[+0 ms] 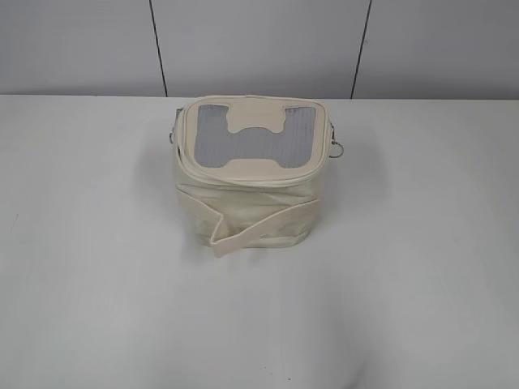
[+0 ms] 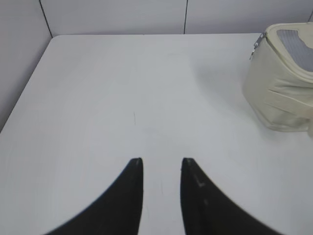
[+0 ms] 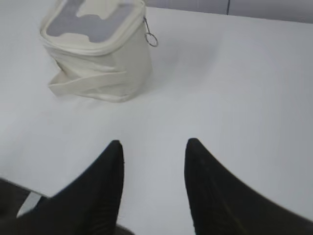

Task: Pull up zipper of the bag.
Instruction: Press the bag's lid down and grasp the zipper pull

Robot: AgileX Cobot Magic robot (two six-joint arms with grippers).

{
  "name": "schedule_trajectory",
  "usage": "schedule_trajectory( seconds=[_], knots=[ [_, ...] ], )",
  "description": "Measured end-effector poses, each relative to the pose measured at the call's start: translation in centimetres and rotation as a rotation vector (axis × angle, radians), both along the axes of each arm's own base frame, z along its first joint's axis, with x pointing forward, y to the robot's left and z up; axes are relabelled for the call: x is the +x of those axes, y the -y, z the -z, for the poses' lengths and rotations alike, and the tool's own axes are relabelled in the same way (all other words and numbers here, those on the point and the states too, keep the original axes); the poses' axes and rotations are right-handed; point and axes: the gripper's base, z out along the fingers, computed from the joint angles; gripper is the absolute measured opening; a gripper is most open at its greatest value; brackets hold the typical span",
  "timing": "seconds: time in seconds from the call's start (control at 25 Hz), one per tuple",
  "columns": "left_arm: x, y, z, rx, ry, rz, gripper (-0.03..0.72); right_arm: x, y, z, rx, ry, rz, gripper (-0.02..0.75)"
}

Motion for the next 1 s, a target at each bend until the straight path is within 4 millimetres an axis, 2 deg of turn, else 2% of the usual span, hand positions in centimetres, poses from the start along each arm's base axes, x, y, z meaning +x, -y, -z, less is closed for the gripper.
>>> schedule_trajectory(
  seconds=[0.12,0.24,0.44,0.56,0.64,0.72,0.76,0.8,0.88,1.0],
  knots=[
    [0.0,0.0,0.0,0.000,0.000,0.000,0.207,4.2,-0.9,-1.2,0.014,-0.009,-0.050,0.337],
    [0.0,0.0,0.0,-0.002,0.000,0.001,0.207,9.8,-2.1,-1.9,0.007,-0.062,-0.119,0.337],
    [0.0,0.0,0.0,-0.002,0.000,0.002,0.207,21.8,-4.9,-1.6,-0.021,-0.174,-0.305,0.337],
    [0.0,0.0,0.0,-0.003,0.000,0.002,0.207,29.1,-8.0,-0.9,-0.070,-0.196,-0.433,0.337],
    [0.0,0.0,0.0,-0.003,0.000,0.002,0.207,33.6,-10.9,0.3,-0.120,-0.205,-0.522,0.337],
    [0.0,0.0,0.0,-0.003,0.000,0.002,0.207,37.5,-13.6,0.4,-0.152,-0.176,-0.611,0.337],
    [0.0,0.0,0.0,-0.003,0.000,0.002,0.207,39.0,-14.9,1.3,-0.156,-0.195,-0.657,0.337],
    [0.0,0.0,0.0,-0.003,0.000,0.002,0.207,40.4,-16.1,1.1,-0.153,-0.184,-0.696,0.337],
    [0.0,0.0,0.0,-0.003,0.000,0.002,0.207,42.9,-17.9,2.3,-0.144,-0.198,-0.755,0.337],
    [0.0,0.0,0.0,-0.003,0.000,0.002,0.207,45.5,-20.0,3.0,-0.141,-0.186,-0.827,0.337]
  ],
)
